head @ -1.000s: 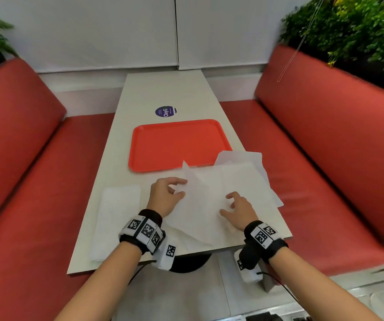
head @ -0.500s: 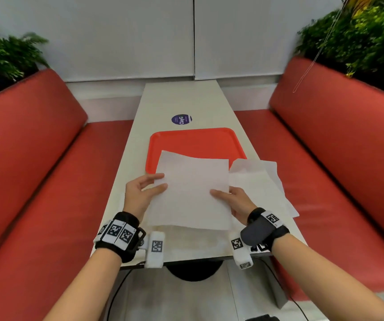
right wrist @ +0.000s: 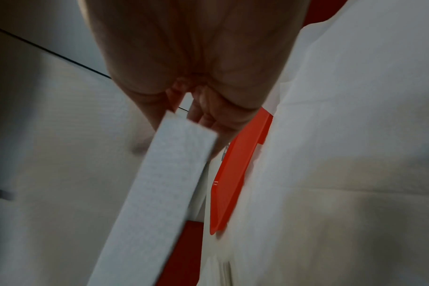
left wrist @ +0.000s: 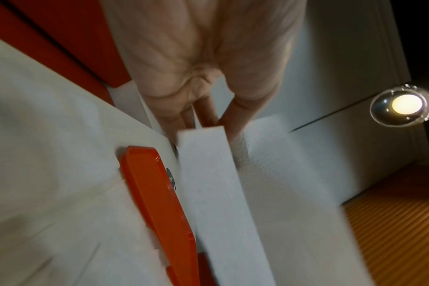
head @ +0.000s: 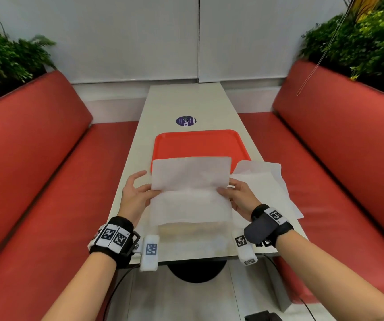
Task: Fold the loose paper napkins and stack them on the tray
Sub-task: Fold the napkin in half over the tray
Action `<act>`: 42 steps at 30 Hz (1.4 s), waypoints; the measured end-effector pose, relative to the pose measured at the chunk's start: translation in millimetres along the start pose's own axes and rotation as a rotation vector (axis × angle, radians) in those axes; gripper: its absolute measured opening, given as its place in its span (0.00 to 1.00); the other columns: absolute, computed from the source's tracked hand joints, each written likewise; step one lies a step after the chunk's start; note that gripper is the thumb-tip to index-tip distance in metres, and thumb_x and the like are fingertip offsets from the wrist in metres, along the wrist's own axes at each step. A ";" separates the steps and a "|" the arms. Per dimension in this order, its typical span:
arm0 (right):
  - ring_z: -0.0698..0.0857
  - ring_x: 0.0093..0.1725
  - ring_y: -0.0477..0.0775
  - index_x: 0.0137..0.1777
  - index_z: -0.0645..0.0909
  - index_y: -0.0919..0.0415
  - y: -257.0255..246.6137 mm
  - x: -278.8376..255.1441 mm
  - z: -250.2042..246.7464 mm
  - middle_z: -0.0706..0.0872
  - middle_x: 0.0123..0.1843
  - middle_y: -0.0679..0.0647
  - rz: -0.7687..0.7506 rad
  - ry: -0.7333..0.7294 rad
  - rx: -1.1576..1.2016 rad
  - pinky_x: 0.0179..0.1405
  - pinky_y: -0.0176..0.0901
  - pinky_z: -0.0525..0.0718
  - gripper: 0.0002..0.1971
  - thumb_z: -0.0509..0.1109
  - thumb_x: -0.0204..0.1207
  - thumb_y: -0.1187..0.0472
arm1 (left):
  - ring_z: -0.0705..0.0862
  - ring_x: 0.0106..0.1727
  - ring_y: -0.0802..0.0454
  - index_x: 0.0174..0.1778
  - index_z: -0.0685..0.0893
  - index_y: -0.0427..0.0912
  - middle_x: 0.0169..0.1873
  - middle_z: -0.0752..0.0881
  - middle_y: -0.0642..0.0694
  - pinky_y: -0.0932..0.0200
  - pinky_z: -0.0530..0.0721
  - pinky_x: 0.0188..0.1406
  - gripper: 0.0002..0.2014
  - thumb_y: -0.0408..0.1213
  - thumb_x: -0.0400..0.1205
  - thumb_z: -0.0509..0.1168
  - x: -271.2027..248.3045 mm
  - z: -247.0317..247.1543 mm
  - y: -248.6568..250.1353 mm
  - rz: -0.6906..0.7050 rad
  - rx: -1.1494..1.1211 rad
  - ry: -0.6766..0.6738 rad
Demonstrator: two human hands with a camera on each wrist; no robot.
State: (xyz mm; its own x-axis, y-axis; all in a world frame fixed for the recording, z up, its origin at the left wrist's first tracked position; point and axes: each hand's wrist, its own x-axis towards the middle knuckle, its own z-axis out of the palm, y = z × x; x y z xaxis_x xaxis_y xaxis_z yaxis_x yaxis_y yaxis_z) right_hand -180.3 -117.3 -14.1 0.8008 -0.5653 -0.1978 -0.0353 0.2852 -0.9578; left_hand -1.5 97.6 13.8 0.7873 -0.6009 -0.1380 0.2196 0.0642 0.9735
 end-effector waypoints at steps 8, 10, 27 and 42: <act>0.81 0.36 0.56 0.35 0.81 0.65 -4.6 -9.7 11.9 0.83 0.38 0.56 0.069 -0.045 0.007 0.30 0.40 0.77 0.19 0.50 0.77 0.64 | 0.83 0.41 0.41 0.50 0.87 0.30 0.36 0.87 0.34 0.55 0.79 0.38 0.17 0.21 0.74 0.55 -7.9 -13.0 -2.2 -0.050 0.080 -0.098; 0.84 0.35 0.48 0.36 0.82 0.68 -7.8 -11.0 18.2 0.85 0.37 0.52 0.041 -0.057 -0.036 0.31 0.33 0.80 0.17 0.53 0.77 0.63 | 0.84 0.40 0.42 0.47 0.89 0.35 0.39 0.87 0.38 0.57 0.81 0.38 0.09 0.27 0.76 0.65 -12.1 -20.0 -4.1 -0.096 0.154 -0.162; 0.80 0.58 0.51 0.69 0.67 0.35 31.1 18.1 147.5 0.79 0.59 0.49 -0.059 -0.128 -0.183 0.54 0.53 0.86 0.40 0.82 0.64 0.65 | 0.86 0.40 0.48 0.51 0.84 0.44 0.40 0.87 0.38 0.57 0.84 0.34 0.12 0.26 0.75 0.73 -57.2 -97.6 -38.6 -0.111 0.117 0.080; 0.80 0.69 0.55 0.67 0.82 0.55 86.0 65.9 190.5 0.81 0.70 0.54 -0.077 -0.022 -0.653 0.68 0.35 0.73 0.27 0.77 0.67 0.69 | 0.87 0.36 0.53 0.43 0.92 0.47 0.48 0.89 0.51 0.69 0.83 0.41 0.13 0.24 0.72 0.71 -36.5 -116.6 -42.5 -0.019 0.587 0.121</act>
State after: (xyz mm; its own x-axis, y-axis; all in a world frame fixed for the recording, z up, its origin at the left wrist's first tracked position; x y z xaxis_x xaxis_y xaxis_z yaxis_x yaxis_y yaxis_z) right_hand -16.6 17.5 -69.9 0.8272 -0.5476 -0.1259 -0.3273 -0.2875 -0.9001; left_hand 27.6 209.7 -43.8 0.8537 -0.5008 -0.1425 -0.0939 -0.4172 0.9039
